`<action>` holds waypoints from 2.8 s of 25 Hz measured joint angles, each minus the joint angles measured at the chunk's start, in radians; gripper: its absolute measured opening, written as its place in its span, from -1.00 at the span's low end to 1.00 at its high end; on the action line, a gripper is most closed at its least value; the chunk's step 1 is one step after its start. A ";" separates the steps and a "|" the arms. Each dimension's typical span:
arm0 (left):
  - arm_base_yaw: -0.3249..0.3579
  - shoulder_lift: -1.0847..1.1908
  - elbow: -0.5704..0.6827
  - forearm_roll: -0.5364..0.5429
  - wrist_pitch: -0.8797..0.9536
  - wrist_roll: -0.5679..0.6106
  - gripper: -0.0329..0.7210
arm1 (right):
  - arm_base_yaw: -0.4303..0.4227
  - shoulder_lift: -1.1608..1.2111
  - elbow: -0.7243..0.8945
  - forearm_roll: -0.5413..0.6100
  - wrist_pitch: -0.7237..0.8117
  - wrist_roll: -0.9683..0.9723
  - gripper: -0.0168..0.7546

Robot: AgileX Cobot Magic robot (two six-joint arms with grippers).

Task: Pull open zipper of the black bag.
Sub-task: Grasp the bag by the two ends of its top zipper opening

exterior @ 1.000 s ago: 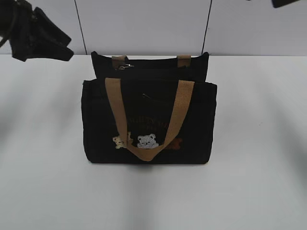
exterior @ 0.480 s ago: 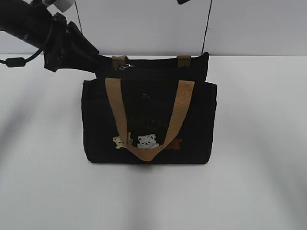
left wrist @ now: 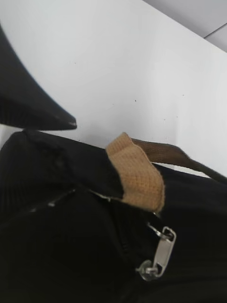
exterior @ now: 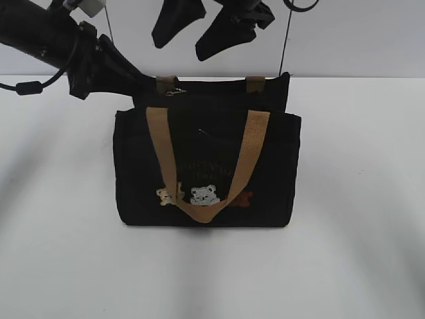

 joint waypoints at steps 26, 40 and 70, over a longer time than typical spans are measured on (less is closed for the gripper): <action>0.000 0.000 0.000 -0.017 0.037 0.003 -0.77 | 0.000 0.151 -0.002 -0.018 -0.053 0.028 0.48; 0.000 0.006 0.000 -0.008 0.047 0.003 -0.77 | 0.000 0.179 -0.002 -0.010 -0.073 0.040 0.10; -0.001 0.007 0.000 -0.010 0.078 0.003 -0.77 | 0.006 0.128 -0.002 -0.151 -0.060 -0.009 -0.82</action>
